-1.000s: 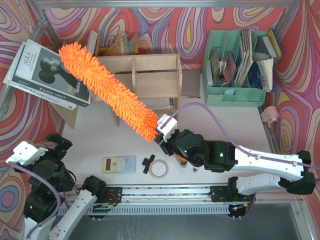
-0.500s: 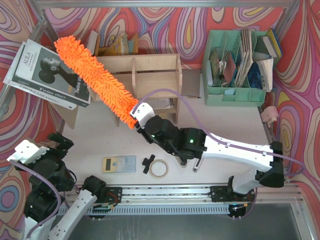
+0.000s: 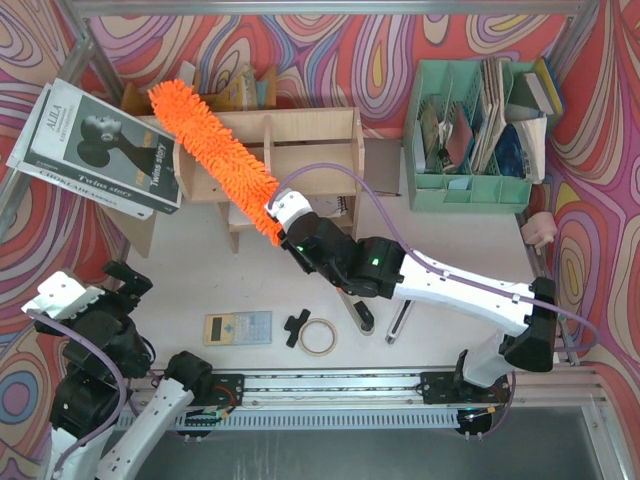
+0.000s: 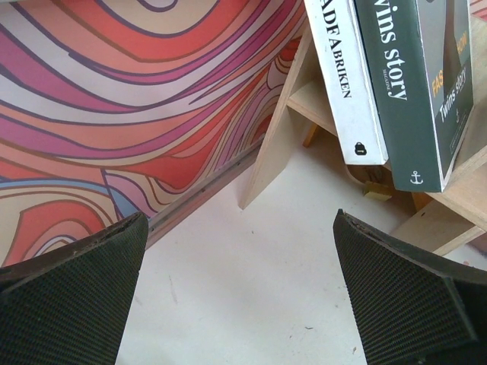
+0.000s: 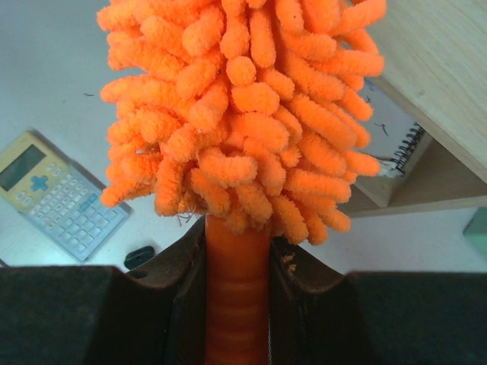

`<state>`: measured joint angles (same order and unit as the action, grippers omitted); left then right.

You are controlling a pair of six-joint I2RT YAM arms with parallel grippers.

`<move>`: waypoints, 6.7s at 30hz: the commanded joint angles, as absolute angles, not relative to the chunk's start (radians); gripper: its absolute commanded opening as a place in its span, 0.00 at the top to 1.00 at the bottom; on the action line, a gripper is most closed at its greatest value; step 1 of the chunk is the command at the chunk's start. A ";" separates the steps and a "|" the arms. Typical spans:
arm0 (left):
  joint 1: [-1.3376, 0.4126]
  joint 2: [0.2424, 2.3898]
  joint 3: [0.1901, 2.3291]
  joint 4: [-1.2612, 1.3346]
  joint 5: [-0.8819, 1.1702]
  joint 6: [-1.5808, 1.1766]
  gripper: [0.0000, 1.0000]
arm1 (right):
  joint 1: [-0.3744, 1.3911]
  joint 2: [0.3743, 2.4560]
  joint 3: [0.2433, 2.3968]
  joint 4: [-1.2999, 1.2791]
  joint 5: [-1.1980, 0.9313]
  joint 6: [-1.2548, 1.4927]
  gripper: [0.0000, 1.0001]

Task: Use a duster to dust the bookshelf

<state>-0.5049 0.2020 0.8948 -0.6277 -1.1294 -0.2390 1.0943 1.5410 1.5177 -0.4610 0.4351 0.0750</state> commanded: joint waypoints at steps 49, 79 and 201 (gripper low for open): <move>-0.500 0.198 0.889 -0.615 -1.124 -0.225 0.01 | 0.959 1.363 1.520 -0.541 0.316 0.153 1.00; -0.500 0.199 0.891 -0.617 -1.123 -0.227 0.01 | 0.930 1.178 1.490 -0.887 0.783 0.297 1.00; -0.501 0.454 0.919 -0.608 -0.813 -0.204 0.01 | 0.785 0.599 0.836 -0.220 0.427 0.169 1.00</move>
